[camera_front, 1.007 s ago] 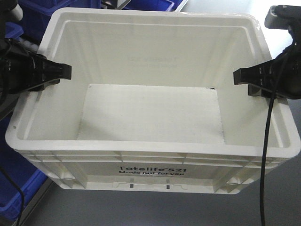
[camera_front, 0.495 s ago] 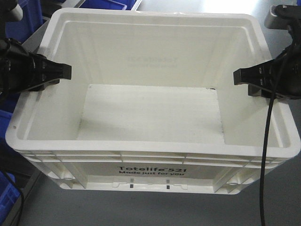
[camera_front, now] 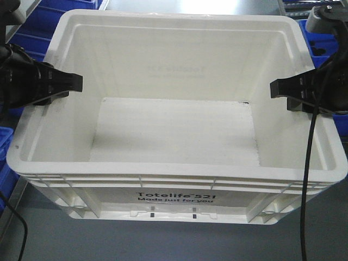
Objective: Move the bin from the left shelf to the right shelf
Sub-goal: 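Hold the crate with both grippers while the base turns away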
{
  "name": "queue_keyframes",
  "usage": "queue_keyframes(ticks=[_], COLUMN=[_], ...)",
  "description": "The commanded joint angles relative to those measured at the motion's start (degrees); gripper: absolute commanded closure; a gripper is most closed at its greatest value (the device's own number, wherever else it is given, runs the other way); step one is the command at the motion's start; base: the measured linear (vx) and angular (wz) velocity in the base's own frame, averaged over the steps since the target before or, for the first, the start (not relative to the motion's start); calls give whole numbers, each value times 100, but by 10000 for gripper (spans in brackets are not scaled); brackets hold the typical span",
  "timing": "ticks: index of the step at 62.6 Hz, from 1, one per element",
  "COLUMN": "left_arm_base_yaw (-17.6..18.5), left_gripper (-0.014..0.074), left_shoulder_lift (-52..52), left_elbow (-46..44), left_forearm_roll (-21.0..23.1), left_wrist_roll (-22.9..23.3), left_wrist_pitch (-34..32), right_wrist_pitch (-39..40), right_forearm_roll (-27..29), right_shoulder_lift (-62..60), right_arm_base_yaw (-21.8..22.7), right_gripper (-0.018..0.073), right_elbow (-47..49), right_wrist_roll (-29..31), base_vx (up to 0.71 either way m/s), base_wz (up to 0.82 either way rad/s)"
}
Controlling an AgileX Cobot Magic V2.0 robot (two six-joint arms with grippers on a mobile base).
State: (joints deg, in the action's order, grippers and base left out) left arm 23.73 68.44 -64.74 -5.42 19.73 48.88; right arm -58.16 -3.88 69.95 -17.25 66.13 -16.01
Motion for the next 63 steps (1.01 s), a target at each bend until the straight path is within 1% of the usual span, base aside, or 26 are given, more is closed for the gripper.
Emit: queue_keyframes(ticks=[1, 33, 63], left_arm_base_yaw=[-1, -1, -1], left_gripper=[603, 603, 602], left_shoulder_lift=[-242, -242, -242], left_elbow=[-199, -199, -199], left_forearm_roll=[-170, -170, -170], left_wrist_roll=[-137, -137, -137], left_wrist_pitch=[-538, -538, -537], right_wrist_pitch=[550, 550, 550], right_forearm_roll=[-531, -531, -531], right_shoulder_lift=[-207, -207, -207], right_arm_base_yaw=[83, 83, 83], right_gripper=[565, 565, 565], right_elbow=[224, 224, 224], right_wrist_roll=[122, 122, 122], base_vx=[17, 19, 23], base_wz=[-44, -39, -12])
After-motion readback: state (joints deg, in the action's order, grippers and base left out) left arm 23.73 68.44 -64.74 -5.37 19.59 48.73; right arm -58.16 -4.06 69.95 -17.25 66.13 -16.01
